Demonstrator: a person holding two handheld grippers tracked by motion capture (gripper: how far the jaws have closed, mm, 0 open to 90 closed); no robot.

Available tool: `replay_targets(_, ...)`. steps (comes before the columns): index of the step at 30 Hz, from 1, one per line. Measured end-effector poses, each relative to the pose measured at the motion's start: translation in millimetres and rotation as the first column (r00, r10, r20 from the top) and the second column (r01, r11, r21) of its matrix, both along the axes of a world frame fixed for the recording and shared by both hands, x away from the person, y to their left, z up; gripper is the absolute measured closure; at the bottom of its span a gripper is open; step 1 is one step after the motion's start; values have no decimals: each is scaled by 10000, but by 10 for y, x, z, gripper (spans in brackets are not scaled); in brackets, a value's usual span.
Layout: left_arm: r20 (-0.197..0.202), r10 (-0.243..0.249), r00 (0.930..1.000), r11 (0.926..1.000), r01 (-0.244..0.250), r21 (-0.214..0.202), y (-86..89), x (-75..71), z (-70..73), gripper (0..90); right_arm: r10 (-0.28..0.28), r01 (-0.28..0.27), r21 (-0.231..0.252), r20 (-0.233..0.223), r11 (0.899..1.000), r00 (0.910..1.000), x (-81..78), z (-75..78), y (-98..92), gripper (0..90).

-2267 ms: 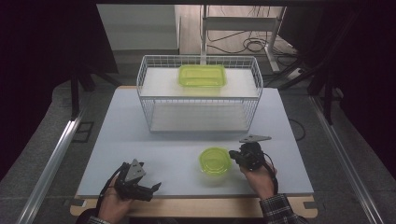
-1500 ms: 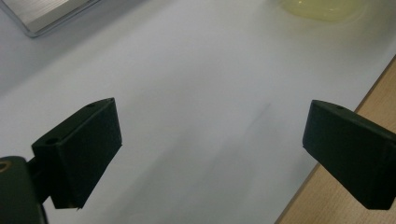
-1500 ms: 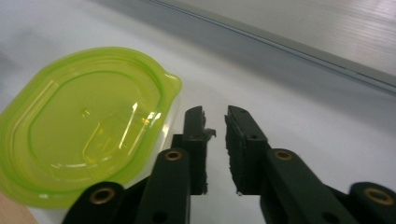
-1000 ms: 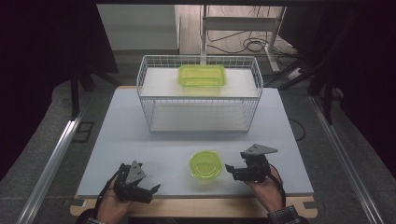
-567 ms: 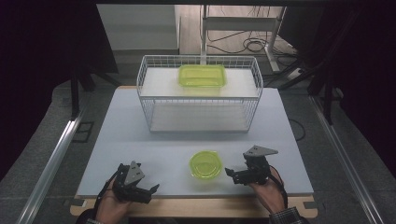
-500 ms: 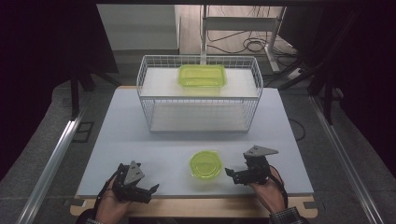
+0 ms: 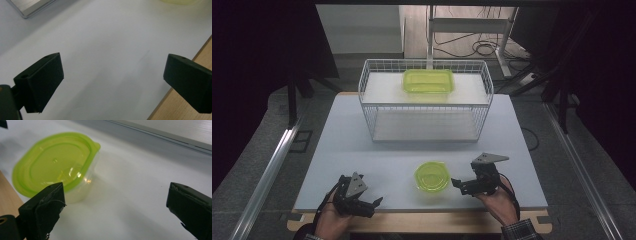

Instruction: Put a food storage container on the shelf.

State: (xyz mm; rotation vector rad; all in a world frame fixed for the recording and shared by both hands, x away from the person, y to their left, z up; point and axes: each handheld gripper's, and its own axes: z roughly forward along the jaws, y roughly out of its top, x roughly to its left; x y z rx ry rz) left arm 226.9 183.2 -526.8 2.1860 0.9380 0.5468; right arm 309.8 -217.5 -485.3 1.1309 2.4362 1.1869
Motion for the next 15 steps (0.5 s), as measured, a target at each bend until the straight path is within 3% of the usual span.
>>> replay_targets(7,-20,28,10000,10000,-28,-9,-5,2,-5,27,48,-47,61,-74,10000,10000,46,79,61,45)
replay_targets(13,-128,-6,9999,10000,7,13,-15,0,-5,28,333,-328,413,-100,9986,9994,107,133,109,209)
replay_targets(15,-133,-3,9999,10000,3,23,-16,-1,-4,28,424,-400,635,-375,9972,9984,158,141,116,307)
